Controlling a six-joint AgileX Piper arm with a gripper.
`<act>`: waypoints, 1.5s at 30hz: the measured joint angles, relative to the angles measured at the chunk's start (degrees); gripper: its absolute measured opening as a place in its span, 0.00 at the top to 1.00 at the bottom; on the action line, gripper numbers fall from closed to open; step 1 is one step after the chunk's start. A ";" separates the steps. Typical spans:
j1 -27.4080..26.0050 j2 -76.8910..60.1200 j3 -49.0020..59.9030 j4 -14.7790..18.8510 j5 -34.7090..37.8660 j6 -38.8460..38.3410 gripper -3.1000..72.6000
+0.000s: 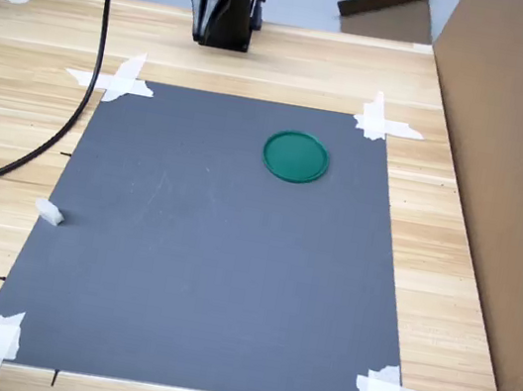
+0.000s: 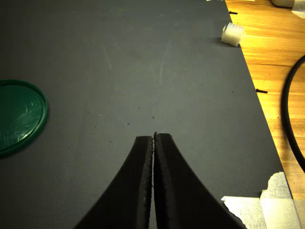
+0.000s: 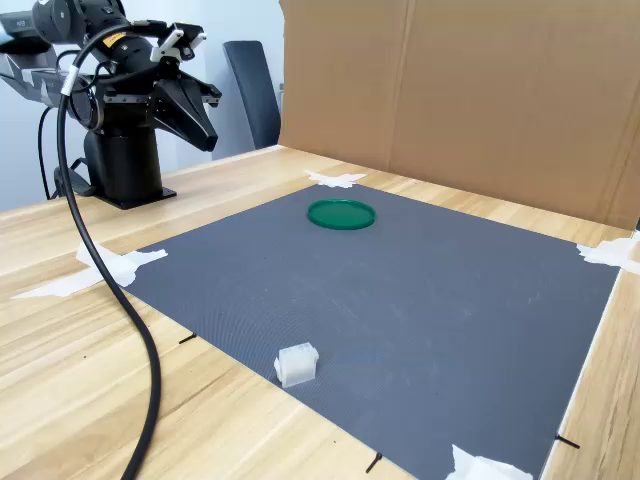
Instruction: Grasp a white terminal and put it in the green lid.
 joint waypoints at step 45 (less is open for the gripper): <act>0.00 16.48 -10.20 -7.50 -6.49 -0.69 1.00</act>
